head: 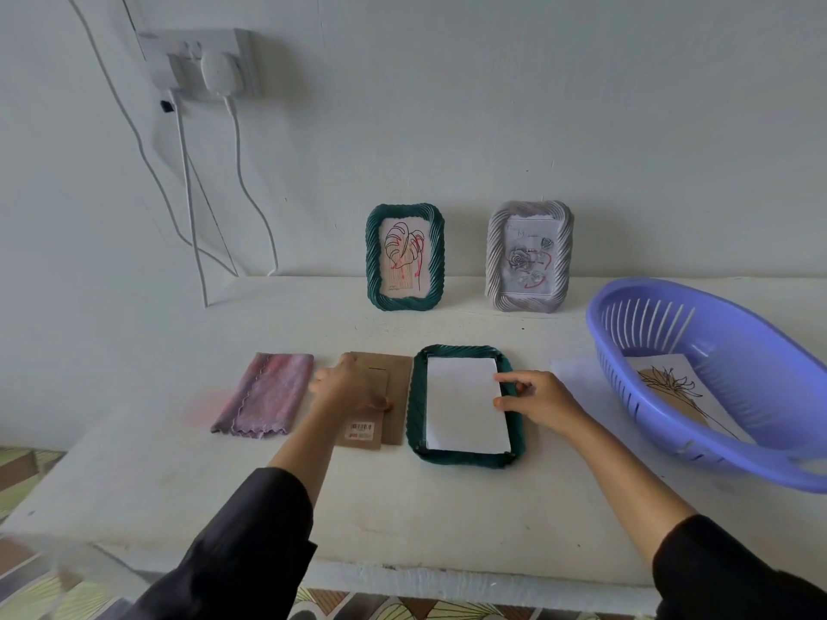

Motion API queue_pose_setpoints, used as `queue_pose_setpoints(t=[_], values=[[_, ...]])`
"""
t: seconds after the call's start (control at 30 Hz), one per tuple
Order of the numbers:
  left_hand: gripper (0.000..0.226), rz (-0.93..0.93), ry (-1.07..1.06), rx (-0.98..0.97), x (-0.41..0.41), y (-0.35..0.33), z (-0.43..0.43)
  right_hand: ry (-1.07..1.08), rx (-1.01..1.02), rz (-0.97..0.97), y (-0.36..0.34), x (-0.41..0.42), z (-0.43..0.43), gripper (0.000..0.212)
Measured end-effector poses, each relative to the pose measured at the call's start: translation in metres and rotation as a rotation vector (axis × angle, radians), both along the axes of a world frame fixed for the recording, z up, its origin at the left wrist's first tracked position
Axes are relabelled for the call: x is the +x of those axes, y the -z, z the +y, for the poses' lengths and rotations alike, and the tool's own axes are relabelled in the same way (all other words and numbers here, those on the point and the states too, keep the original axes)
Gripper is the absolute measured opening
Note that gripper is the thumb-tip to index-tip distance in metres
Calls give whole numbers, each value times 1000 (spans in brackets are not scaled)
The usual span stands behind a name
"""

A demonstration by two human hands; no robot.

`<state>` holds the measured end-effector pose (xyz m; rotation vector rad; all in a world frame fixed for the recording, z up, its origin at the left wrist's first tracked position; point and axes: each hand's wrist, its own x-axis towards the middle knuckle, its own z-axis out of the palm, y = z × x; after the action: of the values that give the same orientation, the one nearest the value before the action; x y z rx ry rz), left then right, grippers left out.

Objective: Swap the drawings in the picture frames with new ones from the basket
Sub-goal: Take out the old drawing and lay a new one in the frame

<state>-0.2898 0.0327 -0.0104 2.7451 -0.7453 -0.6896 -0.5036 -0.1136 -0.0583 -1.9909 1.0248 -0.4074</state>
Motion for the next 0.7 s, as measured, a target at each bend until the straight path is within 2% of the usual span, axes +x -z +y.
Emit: queue_pose_setpoints(t=[0.1, 0.23, 0.43, 0.57, 0.63, 0.7], values=[[95, -14, 9, -72, 5, -1, 2, 5, 4, -3, 0, 1, 0, 43], [71, 224, -169, -444, 12, -12, 4, 9, 14, -4, 0, 1, -1, 42], [67, 325, -243, -805, 14, -34, 5, 13, 36, -20, -5, 1, 3, 41], [65, 545, -218, -883, 3, -52, 4, 79, 4, -90, -15, 0, 9, 35], [64, 632, -167, -872, -8, -55, 1, 145, -49, -150, -25, 0, 16, 29], [64, 701, -121, -833, -22, -53, -4, 150, -4, -207, -35, 3, 22, 25]])
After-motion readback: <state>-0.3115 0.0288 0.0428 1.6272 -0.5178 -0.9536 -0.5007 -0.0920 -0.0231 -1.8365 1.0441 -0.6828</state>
